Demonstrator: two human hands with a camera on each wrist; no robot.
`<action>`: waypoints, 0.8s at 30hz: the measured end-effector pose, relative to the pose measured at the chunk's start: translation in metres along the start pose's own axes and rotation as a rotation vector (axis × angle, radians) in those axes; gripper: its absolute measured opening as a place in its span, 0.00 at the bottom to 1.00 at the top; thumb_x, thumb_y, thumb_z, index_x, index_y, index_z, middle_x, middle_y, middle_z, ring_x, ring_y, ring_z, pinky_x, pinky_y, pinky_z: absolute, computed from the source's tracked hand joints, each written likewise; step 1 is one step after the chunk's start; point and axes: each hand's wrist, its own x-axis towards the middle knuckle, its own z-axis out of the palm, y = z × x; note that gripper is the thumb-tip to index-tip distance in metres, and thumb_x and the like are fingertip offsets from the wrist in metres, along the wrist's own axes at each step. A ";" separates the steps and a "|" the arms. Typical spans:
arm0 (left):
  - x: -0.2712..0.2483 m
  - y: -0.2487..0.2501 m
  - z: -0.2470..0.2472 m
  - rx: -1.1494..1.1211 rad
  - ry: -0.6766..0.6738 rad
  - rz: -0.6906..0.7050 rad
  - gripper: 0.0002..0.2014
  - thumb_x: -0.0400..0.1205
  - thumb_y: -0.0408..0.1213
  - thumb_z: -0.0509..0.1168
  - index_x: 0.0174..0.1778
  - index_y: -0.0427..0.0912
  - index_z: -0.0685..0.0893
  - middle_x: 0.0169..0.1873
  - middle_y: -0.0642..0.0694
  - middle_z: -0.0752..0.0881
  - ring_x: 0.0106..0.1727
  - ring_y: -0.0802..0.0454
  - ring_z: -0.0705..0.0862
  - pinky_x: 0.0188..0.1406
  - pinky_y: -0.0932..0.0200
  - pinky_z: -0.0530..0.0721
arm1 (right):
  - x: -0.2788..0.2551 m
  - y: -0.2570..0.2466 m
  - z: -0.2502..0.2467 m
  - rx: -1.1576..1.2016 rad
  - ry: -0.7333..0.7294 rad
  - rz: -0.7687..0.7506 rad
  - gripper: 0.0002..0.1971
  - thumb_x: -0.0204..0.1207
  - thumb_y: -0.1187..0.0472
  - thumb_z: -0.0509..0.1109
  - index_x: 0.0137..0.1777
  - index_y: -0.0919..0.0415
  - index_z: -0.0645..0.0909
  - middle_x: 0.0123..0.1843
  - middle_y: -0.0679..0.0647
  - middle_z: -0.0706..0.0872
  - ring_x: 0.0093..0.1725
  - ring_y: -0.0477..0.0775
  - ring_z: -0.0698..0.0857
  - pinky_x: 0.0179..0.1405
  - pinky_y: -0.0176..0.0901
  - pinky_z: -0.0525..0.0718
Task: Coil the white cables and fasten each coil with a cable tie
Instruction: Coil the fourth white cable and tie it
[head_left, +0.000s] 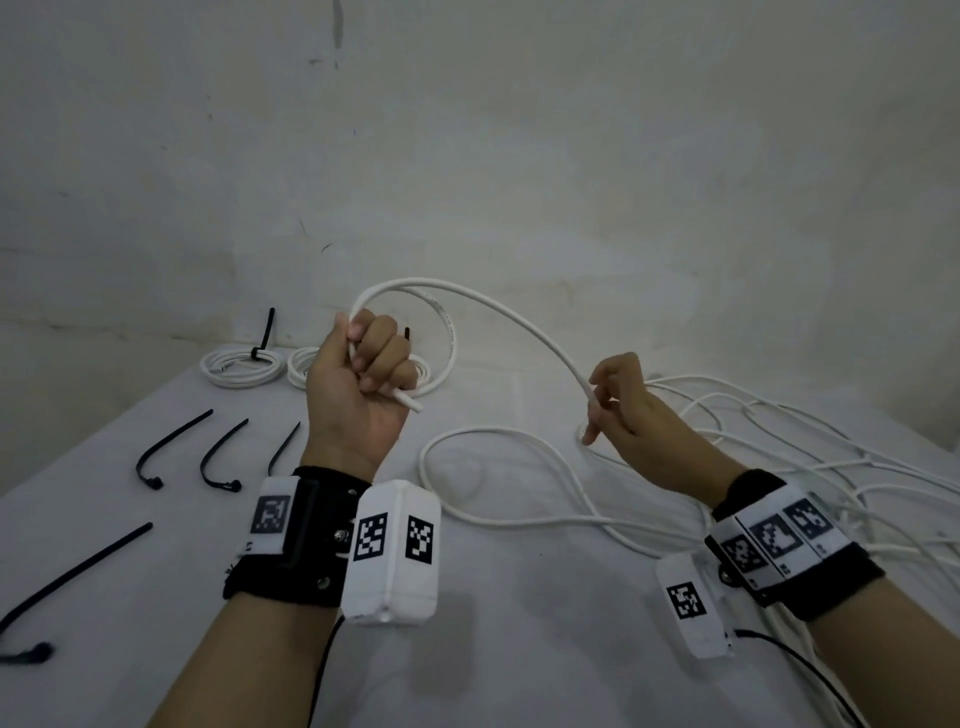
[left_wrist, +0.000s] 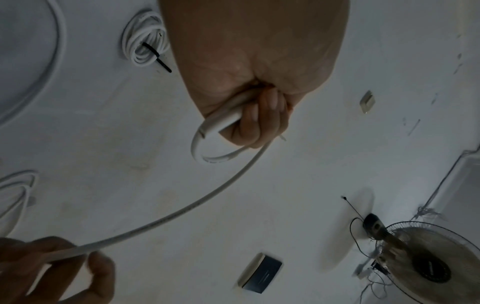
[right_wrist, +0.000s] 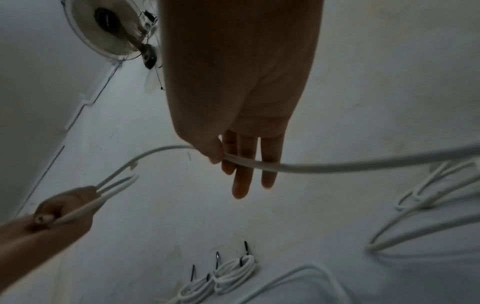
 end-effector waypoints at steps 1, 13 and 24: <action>0.000 0.001 0.001 0.014 0.006 0.009 0.23 0.87 0.44 0.45 0.26 0.45 0.72 0.16 0.54 0.68 0.18 0.60 0.54 0.14 0.69 0.61 | -0.001 0.001 0.001 -0.043 0.006 -0.001 0.12 0.85 0.67 0.55 0.55 0.49 0.58 0.41 0.53 0.78 0.35 0.46 0.85 0.39 0.53 0.85; 0.001 0.002 0.008 0.236 0.132 0.095 0.21 0.89 0.46 0.41 0.31 0.46 0.64 0.16 0.55 0.64 0.14 0.62 0.60 0.14 0.69 0.60 | -0.016 -0.058 0.004 -0.435 0.008 -0.395 0.12 0.73 0.61 0.58 0.49 0.57 0.82 0.40 0.47 0.83 0.25 0.55 0.76 0.18 0.40 0.71; -0.004 -0.035 0.016 0.367 0.098 -0.069 0.20 0.89 0.46 0.41 0.31 0.45 0.63 0.15 0.55 0.64 0.14 0.62 0.61 0.14 0.69 0.60 | -0.017 -0.095 0.003 -0.304 -0.103 -0.539 0.13 0.79 0.53 0.61 0.49 0.54 0.87 0.42 0.44 0.82 0.37 0.46 0.79 0.26 0.37 0.74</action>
